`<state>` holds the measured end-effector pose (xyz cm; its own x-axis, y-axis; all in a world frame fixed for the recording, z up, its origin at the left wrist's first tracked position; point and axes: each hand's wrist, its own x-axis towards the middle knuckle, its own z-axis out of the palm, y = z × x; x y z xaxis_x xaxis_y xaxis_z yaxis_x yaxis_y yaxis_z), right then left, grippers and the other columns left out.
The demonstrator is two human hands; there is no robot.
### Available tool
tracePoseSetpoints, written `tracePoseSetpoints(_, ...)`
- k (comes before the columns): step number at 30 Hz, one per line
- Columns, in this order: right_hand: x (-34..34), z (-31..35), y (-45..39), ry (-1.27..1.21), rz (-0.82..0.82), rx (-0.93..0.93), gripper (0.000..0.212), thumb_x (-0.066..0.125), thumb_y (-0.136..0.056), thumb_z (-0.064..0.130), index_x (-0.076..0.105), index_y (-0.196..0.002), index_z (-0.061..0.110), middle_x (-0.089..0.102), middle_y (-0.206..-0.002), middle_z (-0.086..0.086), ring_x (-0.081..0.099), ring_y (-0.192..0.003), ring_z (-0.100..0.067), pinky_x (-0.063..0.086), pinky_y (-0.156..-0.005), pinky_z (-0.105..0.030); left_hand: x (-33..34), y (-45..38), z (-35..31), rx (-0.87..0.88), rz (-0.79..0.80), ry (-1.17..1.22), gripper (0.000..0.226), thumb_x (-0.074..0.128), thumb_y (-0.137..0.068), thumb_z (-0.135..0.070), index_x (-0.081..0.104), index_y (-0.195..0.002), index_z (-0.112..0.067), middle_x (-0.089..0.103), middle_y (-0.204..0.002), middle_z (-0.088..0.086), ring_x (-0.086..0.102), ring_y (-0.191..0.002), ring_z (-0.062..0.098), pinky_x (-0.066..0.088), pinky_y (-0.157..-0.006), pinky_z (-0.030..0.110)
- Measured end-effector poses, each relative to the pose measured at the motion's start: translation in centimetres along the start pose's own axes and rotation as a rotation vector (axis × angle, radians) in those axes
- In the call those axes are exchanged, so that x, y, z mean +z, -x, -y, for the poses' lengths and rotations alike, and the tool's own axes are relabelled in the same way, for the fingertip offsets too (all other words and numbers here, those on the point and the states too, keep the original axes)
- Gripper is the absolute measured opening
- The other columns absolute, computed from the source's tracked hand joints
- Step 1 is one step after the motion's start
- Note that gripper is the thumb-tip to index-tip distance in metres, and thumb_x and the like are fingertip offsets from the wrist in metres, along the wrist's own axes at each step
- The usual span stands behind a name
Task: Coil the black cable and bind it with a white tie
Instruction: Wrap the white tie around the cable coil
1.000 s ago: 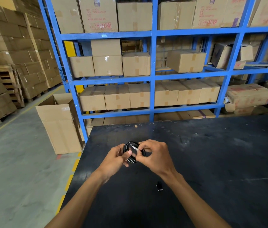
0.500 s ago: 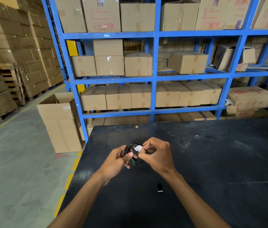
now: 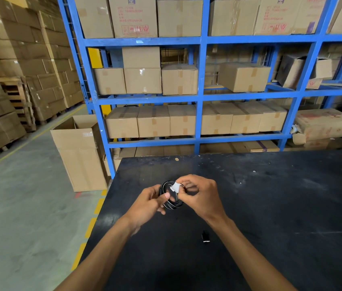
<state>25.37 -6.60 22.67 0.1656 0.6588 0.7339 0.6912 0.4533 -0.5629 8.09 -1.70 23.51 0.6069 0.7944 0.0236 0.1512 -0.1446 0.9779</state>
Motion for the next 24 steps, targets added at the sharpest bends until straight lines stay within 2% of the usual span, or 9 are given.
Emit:
tracePoseSetpoints(6,-0.7,0.0,-0.4,-0.035,0.071,0.039,0.02,0.085,-0.074,0.013,0.078,-0.092,0.014,0.076,-0.085,0.001,0.072,-0.077,-0.007,0.059,-0.069,-0.021,0.0,-0.2,-0.2,0.001,0.003,0.013,0.021,0.051,-0.099,-0.012,0.063,-0.113,-0.004,0.07,-0.095,0.008,0.058,-0.075,0.011,0.051,-0.065,0.021)
tracePoseSetpoints(10,-1.2,0.1,-1.1,-0.226,0.098,0.341,0.017,0.085,-0.073,0.015,0.08,-0.087,0.024,0.079,-0.084,0.008,0.074,-0.081,-0.003,0.059,-0.077,-0.022,-0.1,-0.3,-0.3,0.019,-0.006,0.012,0.02,0.051,-0.099,-0.014,0.064,-0.114,-0.009,0.072,-0.1,0.011,0.062,-0.075,0.006,0.051,-0.067,0.022)
tracePoseSetpoints(12,-1.3,0.1,-1.3,-0.274,0.127,0.423,0.018,0.085,-0.072,0.014,0.08,-0.086,0.025,0.079,-0.084,0.009,0.074,-0.083,-0.003,0.059,-0.081,-0.025,-0.2,-0.3,-0.2,0.023,-0.006,0.01,0.02,0.051,-0.099,-0.014,0.064,-0.114,-0.009,0.071,-0.102,0.015,0.062,-0.077,0.008,0.051,-0.066,0.022)
tracePoseSetpoints(19,-1.1,0.0,-1.6,-0.207,0.129,0.392,0.01,0.083,-0.074,0.009,0.079,-0.079,0.016,0.078,-0.076,0.002,0.075,-0.073,-0.008,0.062,-0.074,-0.03,-0.8,-0.5,-0.1,0.019,0.024,0.019,0.02,0.053,-0.098,-0.013,0.064,-0.112,-0.004,0.068,-0.098,0.014,0.061,-0.085,0.018,0.052,-0.067,0.025)
tracePoseSetpoints(22,-1.1,-0.1,-1.7,-0.248,0.15,0.364,0.015,0.081,-0.076,0.005,0.076,-0.079,0.018,0.076,-0.071,-0.003,0.074,-0.071,-0.015,0.062,-0.073,-0.035,-0.9,-0.6,0.0,0.017,0.019,0.008,0.02,0.055,-0.097,-0.016,0.066,-0.112,-0.008,0.068,-0.106,0.021,0.063,-0.084,0.018,0.054,-0.069,0.025)
tracePoseSetpoints(24,-1.0,-0.3,-1.6,-0.303,0.13,0.368,0.018,0.081,-0.077,0.004,0.073,-0.081,0.02,0.071,-0.065,-0.004,0.074,-0.073,-0.02,0.061,-0.074,-0.033,-0.9,-0.6,0.0,0.008,0.021,0.015,0.019,0.056,-0.097,-0.017,0.066,-0.112,-0.011,0.068,-0.109,0.022,0.063,-0.084,0.019,0.055,-0.071,0.026)
